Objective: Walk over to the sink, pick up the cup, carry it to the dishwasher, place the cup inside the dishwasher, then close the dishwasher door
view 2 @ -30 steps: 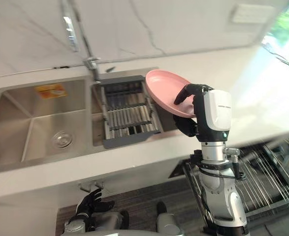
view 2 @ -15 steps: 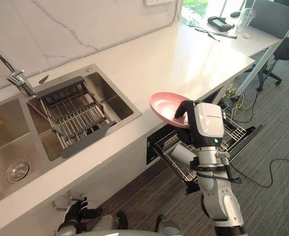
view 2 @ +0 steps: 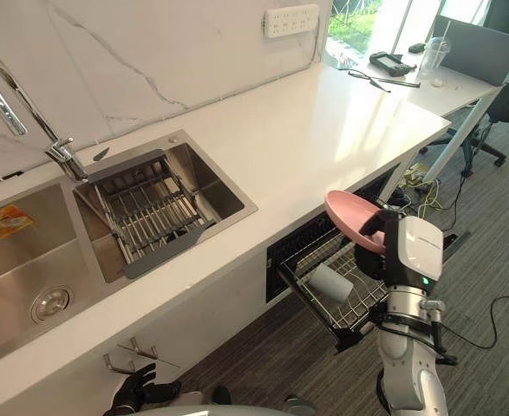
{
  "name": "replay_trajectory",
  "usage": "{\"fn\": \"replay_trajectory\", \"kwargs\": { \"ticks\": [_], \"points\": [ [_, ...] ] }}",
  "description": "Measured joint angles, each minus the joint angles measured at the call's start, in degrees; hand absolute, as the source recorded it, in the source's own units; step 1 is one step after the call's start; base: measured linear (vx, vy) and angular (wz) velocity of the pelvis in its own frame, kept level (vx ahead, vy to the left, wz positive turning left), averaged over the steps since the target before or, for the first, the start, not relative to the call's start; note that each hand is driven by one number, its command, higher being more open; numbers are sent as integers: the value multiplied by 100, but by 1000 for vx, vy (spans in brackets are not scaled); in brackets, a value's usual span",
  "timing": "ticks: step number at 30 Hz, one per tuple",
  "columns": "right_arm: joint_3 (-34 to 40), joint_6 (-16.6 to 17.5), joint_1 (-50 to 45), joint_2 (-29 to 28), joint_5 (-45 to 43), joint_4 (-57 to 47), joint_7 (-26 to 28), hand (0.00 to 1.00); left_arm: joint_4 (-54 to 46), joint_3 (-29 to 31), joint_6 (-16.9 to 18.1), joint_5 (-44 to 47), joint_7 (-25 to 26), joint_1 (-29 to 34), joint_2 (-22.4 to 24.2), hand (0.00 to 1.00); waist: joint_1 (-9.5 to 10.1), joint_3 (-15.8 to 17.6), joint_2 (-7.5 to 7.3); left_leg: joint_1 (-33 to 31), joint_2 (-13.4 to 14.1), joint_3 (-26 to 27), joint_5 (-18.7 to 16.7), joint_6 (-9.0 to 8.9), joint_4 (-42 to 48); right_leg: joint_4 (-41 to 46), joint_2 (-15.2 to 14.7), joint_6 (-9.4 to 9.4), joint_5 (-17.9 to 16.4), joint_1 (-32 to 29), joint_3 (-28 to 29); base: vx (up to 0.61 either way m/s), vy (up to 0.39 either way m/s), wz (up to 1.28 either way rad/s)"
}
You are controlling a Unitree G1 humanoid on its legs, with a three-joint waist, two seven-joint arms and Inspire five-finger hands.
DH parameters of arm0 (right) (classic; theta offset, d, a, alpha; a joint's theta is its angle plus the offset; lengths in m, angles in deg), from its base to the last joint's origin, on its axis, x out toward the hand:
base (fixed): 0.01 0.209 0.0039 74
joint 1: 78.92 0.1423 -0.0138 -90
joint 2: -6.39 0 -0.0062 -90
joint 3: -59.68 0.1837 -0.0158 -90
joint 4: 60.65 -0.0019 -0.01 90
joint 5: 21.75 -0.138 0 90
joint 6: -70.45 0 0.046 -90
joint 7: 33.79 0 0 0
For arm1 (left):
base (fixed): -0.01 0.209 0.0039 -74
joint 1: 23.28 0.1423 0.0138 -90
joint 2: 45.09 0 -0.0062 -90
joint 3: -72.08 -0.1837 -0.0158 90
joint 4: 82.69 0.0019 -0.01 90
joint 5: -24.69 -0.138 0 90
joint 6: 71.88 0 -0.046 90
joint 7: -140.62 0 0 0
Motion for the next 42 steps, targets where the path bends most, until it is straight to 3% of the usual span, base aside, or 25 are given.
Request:
{"fn": "replay_trajectory", "kwargs": {
  "ticks": [4, 8, 12, 14, 19, 28, 42],
  "points": [
    [236, -139, 5, -1, -169, 286, -89, 30, -6, -8, 44, 0, -4, 29, 11, 90, -4, -22, 44, -133, -145, -177, 75, 26, -202, 3, -49, 34, 7, -269, 127, -42, 65, -15],
    [495, -219, 175, 11, -406, 642, -178, 30, -67, -59, 96, 2, -1, 18, 35, 90, -85, 33, 194, -442, -190, -244, 157, 154, -79, 120, -65, 70, 89, -541, 111, 20, 35, 4],
    [837, -334, 940, 199, -813, 1111, -246, 30, -275, -104, 130, 15, 8, -196, 155, 90, -94, 539, 513, -885, -163, -269, 144, 183, 211, 417, -82, 67, 78, -972, 111, -42, 23, 4],
    [848, -343, 1265, 320, -972, 1285, -276, 30, -326, -108, 187, 78, 23, -268, 177, 90, -92, 706, 583, -1070, -140, -263, 142, 187, 311, 608, -81, 47, 29, -1206, 133, -94, 6, -2],
    [848, -357, 1871, 535, -1299, 1547, -391, 30, -465, -109, 236, 301, 44, -405, 155, 90, -89, 1112, 615, -1362, -114, -254, 130, 183, 432, 1098, -94, 12, -140, -1686, 176, -74, -16, -1],
    [539, -359, 2916, 1052, -1876, 2596, -437, 30, -469, -113, 296, 503, 121, -606, 149, 90, -93, 1523, 671, -1554, -115, -238, 155, 219, 481, 1293, -128, 11, -214, -1947, 216, 0, 0, 0],
    [-224, -355, 4592, 1812, -2406, 4715, -319, 30, -540, -342, 372, 685, 153, -835, 161, 90, 15, 1808, 830, -1825, -213, -299, 296, 246, 364, 1627, -204, 3, -341, -2386, 178, 1, 2, 3]
  ]
}}
